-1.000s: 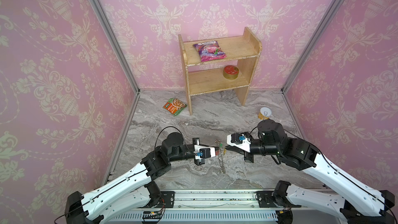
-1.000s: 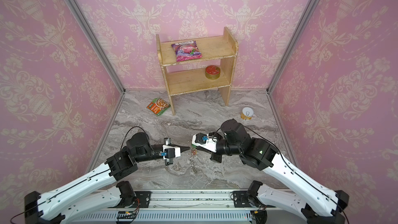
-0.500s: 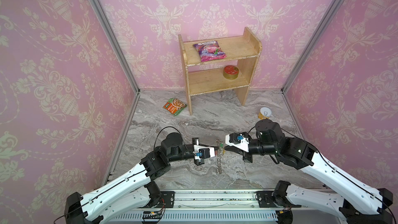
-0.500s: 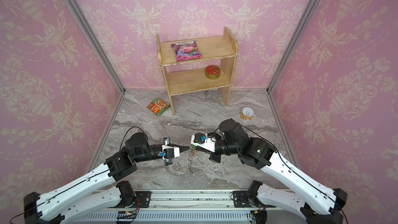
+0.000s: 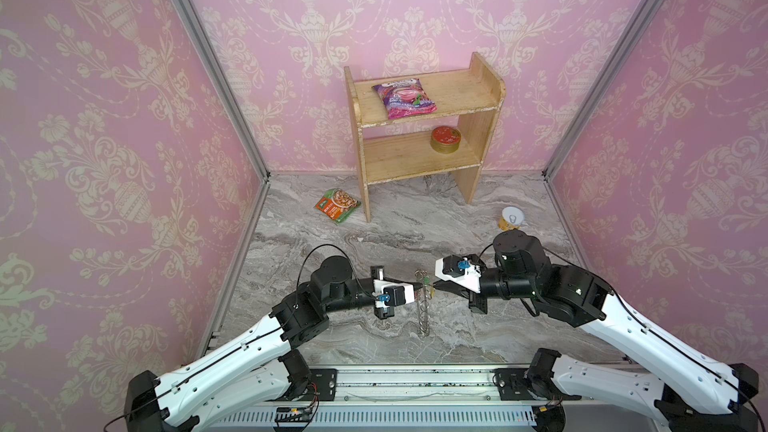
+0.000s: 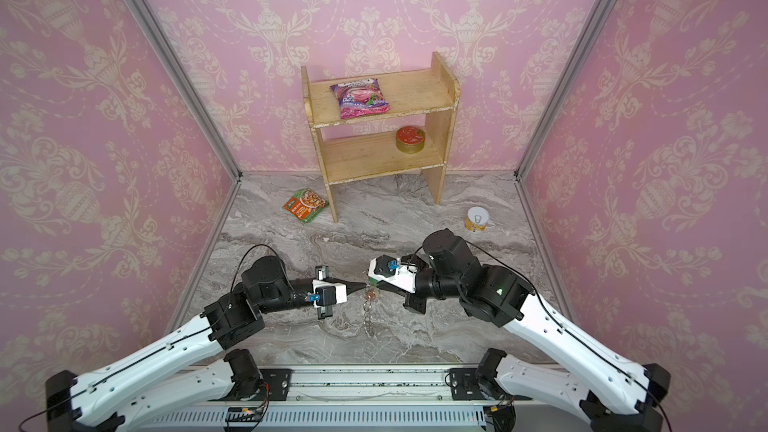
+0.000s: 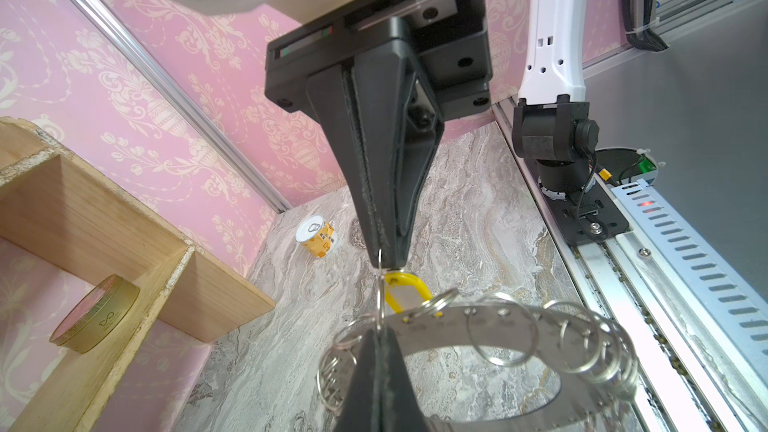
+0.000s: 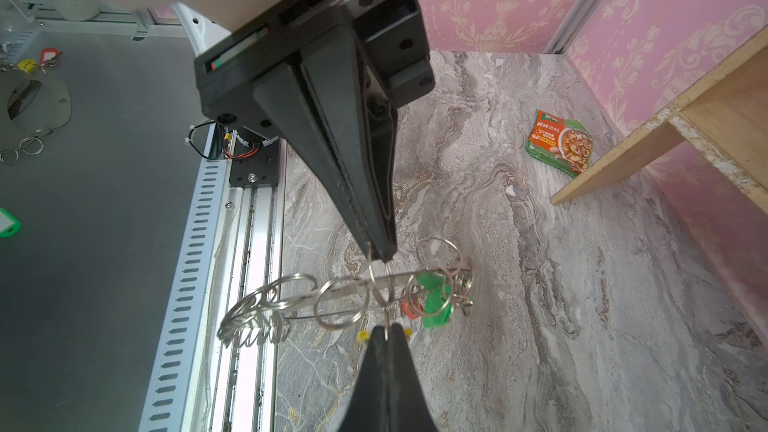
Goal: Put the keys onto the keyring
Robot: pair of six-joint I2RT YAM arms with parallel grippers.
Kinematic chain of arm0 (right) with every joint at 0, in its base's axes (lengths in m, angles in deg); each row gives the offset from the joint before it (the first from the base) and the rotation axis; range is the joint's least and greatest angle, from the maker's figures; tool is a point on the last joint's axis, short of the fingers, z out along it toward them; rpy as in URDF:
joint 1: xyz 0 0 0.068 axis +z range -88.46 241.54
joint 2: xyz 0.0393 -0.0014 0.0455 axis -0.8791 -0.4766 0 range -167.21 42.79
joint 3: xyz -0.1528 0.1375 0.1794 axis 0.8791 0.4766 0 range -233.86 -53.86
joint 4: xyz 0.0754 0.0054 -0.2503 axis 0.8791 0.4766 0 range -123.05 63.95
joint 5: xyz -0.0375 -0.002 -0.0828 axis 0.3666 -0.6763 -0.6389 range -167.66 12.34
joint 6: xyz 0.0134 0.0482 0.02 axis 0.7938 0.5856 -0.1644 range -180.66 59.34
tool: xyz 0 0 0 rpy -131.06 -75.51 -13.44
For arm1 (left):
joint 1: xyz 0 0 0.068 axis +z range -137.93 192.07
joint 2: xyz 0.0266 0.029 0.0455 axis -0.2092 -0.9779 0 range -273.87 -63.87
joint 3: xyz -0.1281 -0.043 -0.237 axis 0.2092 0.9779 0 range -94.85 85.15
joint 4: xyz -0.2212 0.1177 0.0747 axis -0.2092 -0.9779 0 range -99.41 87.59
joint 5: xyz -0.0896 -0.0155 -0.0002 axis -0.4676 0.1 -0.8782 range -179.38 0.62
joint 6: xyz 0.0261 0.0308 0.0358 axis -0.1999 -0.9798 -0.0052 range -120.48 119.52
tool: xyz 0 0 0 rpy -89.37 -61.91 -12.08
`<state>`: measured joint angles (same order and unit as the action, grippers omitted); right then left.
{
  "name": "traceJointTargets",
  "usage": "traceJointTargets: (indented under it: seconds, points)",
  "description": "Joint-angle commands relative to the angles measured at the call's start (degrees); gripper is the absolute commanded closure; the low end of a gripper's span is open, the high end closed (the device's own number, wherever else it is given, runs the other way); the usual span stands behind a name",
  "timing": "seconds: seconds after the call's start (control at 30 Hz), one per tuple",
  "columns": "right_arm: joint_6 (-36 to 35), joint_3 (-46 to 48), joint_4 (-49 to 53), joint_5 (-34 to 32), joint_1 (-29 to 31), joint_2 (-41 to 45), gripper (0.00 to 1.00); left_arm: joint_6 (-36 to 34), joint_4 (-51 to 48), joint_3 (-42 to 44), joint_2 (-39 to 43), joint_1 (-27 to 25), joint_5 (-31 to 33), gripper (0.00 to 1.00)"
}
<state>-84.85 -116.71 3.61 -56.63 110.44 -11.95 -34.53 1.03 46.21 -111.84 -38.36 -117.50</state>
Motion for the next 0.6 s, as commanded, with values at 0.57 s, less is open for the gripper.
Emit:
traceJointTargets:
  seconds: [0.57]
  points:
    - [1.07,-1.1,-1.59,1.85,0.34,-0.34,1.0,-0.82,2.18,0.29,1.03,0.16,-0.88,1.0]
